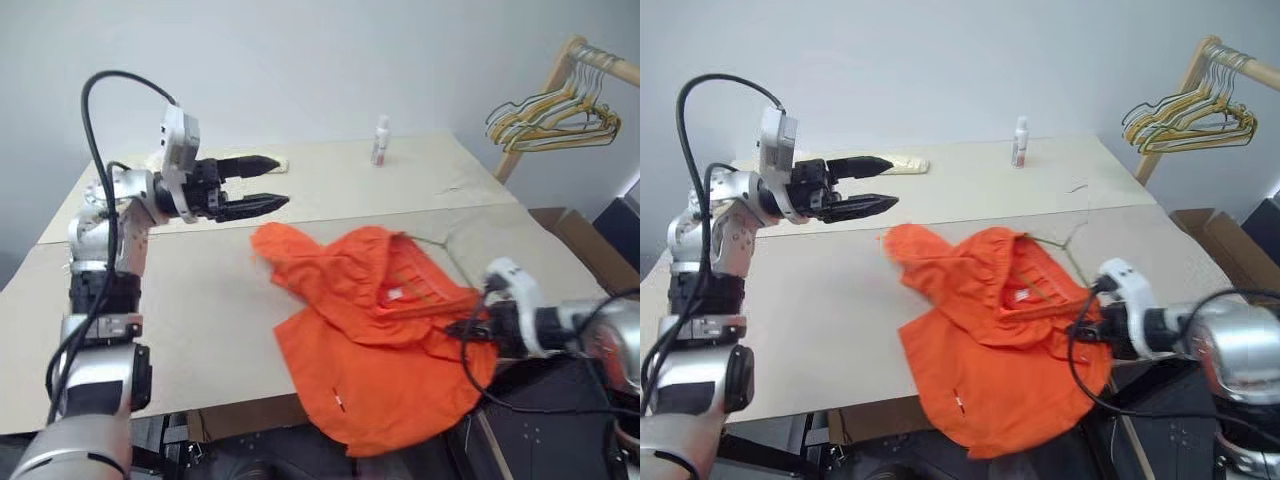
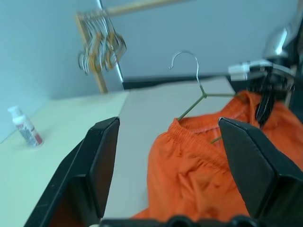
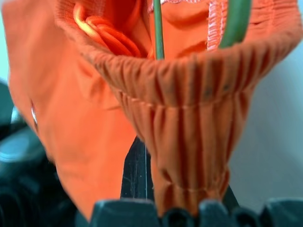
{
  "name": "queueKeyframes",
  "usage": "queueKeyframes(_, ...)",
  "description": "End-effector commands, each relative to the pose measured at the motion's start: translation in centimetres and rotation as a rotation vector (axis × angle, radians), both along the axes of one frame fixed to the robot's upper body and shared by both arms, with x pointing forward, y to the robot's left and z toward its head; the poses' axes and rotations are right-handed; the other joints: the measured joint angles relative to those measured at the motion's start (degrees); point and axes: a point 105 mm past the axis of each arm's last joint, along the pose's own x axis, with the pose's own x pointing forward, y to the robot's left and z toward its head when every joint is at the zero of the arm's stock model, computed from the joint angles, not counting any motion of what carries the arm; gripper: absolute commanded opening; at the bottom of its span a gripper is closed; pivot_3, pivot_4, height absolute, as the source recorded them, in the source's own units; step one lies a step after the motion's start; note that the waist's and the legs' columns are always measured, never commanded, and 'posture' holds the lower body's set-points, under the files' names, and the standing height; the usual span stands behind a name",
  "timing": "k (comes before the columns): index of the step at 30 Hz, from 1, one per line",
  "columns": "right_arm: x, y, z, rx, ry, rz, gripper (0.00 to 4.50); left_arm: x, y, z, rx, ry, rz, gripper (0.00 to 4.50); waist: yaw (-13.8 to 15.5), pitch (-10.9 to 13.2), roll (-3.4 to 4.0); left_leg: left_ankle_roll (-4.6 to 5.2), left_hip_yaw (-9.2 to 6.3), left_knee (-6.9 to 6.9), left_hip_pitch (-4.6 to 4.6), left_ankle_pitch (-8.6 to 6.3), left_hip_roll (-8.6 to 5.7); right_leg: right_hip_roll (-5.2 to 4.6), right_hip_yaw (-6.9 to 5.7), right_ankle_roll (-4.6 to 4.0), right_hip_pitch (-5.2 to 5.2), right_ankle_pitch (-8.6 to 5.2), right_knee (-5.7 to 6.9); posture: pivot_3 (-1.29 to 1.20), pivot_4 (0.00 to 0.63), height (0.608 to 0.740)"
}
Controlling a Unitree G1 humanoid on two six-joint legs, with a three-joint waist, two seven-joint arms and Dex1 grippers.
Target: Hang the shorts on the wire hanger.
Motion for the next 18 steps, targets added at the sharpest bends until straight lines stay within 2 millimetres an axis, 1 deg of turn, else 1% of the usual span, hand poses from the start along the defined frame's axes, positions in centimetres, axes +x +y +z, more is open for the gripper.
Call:
queueKeyframes(1,-0.9,-1.7,1.7,-0.010,-0.104,-0.103,0.00,-1.2,-1.0,2.7,-0.104,-0.056,0.007,3.62,0.2,0.0,-0.03,0.01,-0.01,-0.07,0.17,-0.01,0.01,0.01,-0.02,0.00,0.20,0.00,-0.42,-0.26,0.026,0.740)
queueKeyframes(2,-1.1,-2.2,1.8,-0.012,-0.122,-0.140,0.00,-1.2,-1.3,2.9,-0.128,-0.057,0.010,3.62,0.1,0.0,-0.02,0.03,0.01,-0.17,0.33,-0.04,-0.01,0.01,-0.02,0.01,0.35,0.00,-0.50,-0.27,0.026,0.740)
queueKeyframes(6,-1.6,-3.8,2.0,-0.033,-0.159,-0.243,0.00,-1.6,-2.0,3.5,-0.167,-0.043,-0.006,3.62,-0.3,0.0,-0.01,0.03,0.10,-0.28,0.45,-0.04,-0.07,0.01,0.13,0.01,0.38,0.00,-0.53,-0.28,0.026,0.740)
queueKeyframes(8,-1.9,-5.3,2.1,-0.050,-0.178,-0.334,0.00,-2.0,-2.2,3.6,-0.171,-0.033,-0.037,3.62,-0.8,0.0,0.00,0.03,0.13,-0.33,0.45,-0.04,-0.08,0.02,0.16,0.01,0.35,0.00,-0.53,-0.29,0.025,0.740)
queueKeyframes(9,-2.0,-5.8,2.2,-0.055,-0.183,-0.361,0.00,-2.1,-2.2,3.7,-0.172,-0.030,-0.045,3.62,-1.0,0.0,0.00,0.03,0.13,-0.34,0.45,-0.04,-0.08,0.02,0.16,0.00,0.35,0.00,-0.55,-0.29,0.025,0.740)
queueKeyframes(10,-1.8,-7.0,2.4,-0.068,-0.202,-0.442,0.00,-2.2,-2.3,3.9,-0.187,-0.017,-0.058,3.62,-1.2,0.0,-0.01,0.03,0.13,-0.33,0.44,-0.03,-0.09,0.02,0.16,0.00,0.35,0.00,-0.55,-0.29,0.025,0.740)
queueKeyframes(13,-1.5,-9.7,2.6,-0.104,-0.230,-0.621,0.00,-2.7,-2.6,4.1,-0.218,0.007,-0.089,3.62,-1.7,0.0,0.00,0.03,0.13,-0.33,0.44,-0.03,-0.09,0.01,0.18,0.01,0.36,0.00,-0.57,-0.30,0.026,0.740)
queueKeyframes(18,-1.1,-12.8,2.6,-0.147,-0.238,-0.847,0.00,-3.3,-3.0,4.4,-0.254,0.033,-0.117,3.62,-2.7,0.0,0.03,0.03,0.13,-0.39,0.47,-0.03,-0.10,0.02,0.21,0.00,0.36,-0.01,-0.57,-0.32,0.026,0.740)
